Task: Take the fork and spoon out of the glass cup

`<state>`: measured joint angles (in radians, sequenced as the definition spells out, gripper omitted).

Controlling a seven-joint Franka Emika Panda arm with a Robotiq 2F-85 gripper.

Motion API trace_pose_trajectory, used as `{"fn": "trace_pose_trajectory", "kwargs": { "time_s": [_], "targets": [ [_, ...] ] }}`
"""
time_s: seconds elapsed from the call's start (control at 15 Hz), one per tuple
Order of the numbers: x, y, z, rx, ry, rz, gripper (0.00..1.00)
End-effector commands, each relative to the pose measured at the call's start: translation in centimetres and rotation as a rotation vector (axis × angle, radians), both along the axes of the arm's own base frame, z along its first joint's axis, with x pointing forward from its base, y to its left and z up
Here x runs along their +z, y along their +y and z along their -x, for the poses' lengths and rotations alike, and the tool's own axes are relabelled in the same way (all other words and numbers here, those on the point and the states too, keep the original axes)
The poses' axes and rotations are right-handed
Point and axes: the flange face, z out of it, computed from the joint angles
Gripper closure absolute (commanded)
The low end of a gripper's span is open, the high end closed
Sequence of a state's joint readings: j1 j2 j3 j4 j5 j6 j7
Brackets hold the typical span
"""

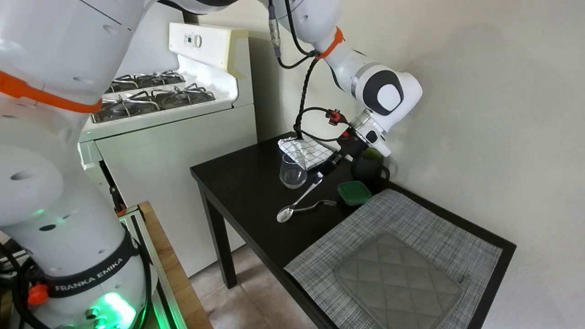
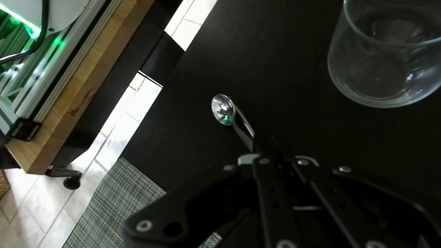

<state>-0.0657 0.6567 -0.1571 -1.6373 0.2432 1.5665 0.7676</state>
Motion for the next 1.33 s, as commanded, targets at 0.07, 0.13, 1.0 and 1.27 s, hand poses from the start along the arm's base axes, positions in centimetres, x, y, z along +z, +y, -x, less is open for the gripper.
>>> {"fn": "trace_pose_trajectory", "kwargs": {
  "time_s": [0.07,0.13,1.0,1.27],
  "targets": [
    [-2.2,-0.6,-0.5,-0.008,0.023,0.017,0.98],
    [-2.5,-0.8,-0.5,-0.008,0.026,0.019,0.98],
    [-5.0,-0.9,-0.8,0.021,0.043,0.035,0.98],
    [-5.1,-0.6,-1.1,0.059,0.006,0.042,0.98]
  ]
}}
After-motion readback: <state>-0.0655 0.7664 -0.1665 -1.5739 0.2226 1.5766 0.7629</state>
